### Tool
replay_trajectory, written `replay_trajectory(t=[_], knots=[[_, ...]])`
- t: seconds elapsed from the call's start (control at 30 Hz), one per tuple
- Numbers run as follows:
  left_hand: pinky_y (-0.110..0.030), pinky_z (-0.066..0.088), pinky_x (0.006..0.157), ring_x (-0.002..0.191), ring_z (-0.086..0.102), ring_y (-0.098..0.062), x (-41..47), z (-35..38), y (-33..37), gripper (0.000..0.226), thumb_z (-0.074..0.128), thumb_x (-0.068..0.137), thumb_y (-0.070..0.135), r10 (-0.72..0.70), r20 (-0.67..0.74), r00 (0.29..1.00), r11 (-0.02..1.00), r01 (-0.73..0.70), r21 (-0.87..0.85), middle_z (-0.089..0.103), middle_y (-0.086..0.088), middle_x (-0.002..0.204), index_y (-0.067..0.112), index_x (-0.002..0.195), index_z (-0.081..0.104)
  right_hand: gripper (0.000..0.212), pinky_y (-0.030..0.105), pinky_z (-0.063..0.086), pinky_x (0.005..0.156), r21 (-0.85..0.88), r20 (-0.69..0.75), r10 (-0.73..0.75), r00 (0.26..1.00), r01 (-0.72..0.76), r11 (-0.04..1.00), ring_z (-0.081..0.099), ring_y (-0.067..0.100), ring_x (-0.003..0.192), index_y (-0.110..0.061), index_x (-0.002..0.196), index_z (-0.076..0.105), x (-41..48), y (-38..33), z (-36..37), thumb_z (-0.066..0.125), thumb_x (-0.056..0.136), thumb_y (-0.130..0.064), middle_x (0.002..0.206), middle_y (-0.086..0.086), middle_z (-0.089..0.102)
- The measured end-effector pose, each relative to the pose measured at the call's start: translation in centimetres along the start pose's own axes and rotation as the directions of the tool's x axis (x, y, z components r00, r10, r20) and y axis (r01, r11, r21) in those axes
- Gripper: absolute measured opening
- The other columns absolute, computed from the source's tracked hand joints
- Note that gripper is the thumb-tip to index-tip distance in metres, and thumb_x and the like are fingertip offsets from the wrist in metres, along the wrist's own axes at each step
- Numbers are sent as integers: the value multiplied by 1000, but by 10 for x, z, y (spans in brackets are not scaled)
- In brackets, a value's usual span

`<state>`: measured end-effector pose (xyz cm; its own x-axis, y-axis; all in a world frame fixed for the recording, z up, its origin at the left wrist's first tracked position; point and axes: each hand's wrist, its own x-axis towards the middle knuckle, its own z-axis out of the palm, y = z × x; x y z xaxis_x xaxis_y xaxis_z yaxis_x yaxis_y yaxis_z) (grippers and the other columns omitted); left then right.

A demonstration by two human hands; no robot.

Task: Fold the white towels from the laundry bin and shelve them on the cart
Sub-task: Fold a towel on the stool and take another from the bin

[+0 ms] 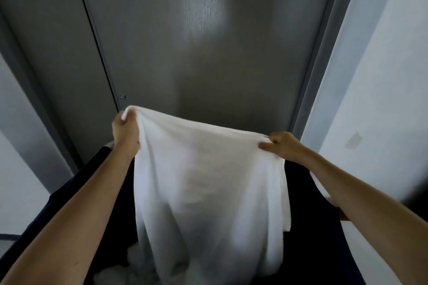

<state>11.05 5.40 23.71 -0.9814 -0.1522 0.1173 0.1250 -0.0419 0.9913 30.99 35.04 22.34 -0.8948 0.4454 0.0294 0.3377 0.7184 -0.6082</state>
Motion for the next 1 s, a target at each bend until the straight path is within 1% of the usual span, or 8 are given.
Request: replay_trajectory(t=[0.13,0.27,0.33,0.43,0.53,0.73,0.83,1.0], knots=[[-24,38,70,89,58,-19,-44,22,-5,23,66,85,31,101,352,930,897,-238,373,61,0,92,14,100,65,51,20,29,50,-34,-37,-140,989,139,990,34,8,54,-13,55,31,2,-33,17,60,89,-37,59,-4,36],[-18,39,85,100,54,-10,-99,57,4,76,84,67,27,100,772,628,845,-463,267,57,2,109,24,134,48,48,18,29,53,-31,47,-338,940,340,940,34,6,54,-14,54,35,-2,-79,23,60,89,-35,61,-5,37],[-22,45,90,102,57,-8,-110,69,5,71,83,69,18,106,863,494,868,-470,162,60,7,111,28,131,49,42,17,31,55,32,103,-394,913,393,919,39,7,58,-9,58,46,-5,-90,21,64,87,-34,66,-2,45],[-28,48,72,74,57,-6,-110,72,9,15,73,75,23,101,818,567,919,-368,142,62,10,78,22,88,65,43,19,31,55,104,57,-384,921,377,920,39,4,56,-13,55,44,-8,-85,14,67,84,-36,66,-5,42],[-18,45,64,66,54,0,-112,72,8,5,65,78,21,196,743,640,935,-350,55,62,12,70,22,81,69,29,15,32,57,197,-39,-337,941,338,920,42,0,56,-15,62,54,-13,-67,22,68,84,-27,67,-9,45],[-19,47,61,62,55,-3,-117,79,23,21,62,86,6,204,564,800,978,-184,-93,58,9,69,22,72,60,17,9,34,58,199,-106,-339,935,354,914,46,-6,58,-10,72,60,-16,-61,20,69,84,-17,68,-6,45],[-24,48,65,68,56,-9,-111,81,29,20,61,85,7,207,503,839,978,-172,-115,59,7,71,22,73,61,27,9,35,59,117,-110,-342,933,354,928,44,1,59,6,75,61,-12,-62,16,71,83,-18,74,2,46],[-17,48,63,64,55,-5,-93,81,42,21,62,86,8,213,368,905,972,-157,-177,59,7,71,24,73,60,29,11,34,58,70,-132,-320,938,331,941,43,13,65,8,76,61,-11,-50,15,71,82,-19,77,3,44]])
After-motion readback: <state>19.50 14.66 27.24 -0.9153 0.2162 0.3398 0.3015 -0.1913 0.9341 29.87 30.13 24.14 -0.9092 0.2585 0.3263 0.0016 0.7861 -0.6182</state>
